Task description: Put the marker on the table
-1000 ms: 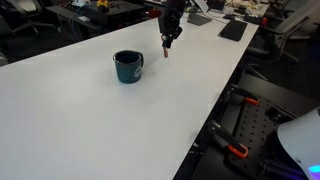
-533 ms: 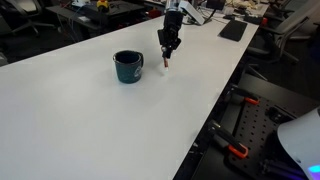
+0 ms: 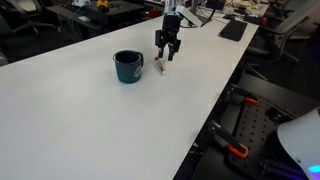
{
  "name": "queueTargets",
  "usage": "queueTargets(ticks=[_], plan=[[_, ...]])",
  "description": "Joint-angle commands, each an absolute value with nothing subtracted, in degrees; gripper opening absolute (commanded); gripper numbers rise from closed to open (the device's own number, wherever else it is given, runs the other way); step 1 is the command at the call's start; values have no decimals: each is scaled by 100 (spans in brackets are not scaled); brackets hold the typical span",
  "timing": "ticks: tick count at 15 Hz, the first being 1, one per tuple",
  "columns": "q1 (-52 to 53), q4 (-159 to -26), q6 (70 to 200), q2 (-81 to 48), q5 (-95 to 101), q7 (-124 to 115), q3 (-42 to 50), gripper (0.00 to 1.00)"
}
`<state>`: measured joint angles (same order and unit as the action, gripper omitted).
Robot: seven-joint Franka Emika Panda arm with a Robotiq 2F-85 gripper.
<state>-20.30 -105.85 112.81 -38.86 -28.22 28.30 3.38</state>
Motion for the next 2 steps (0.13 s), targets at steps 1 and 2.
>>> queueTargets(ticks=[1,2], plan=[[-2111,-10535,11283,-3914,-2732,2711,253,71],[-2104,-10517,11282,-3924,-2713,2641,256,78]])
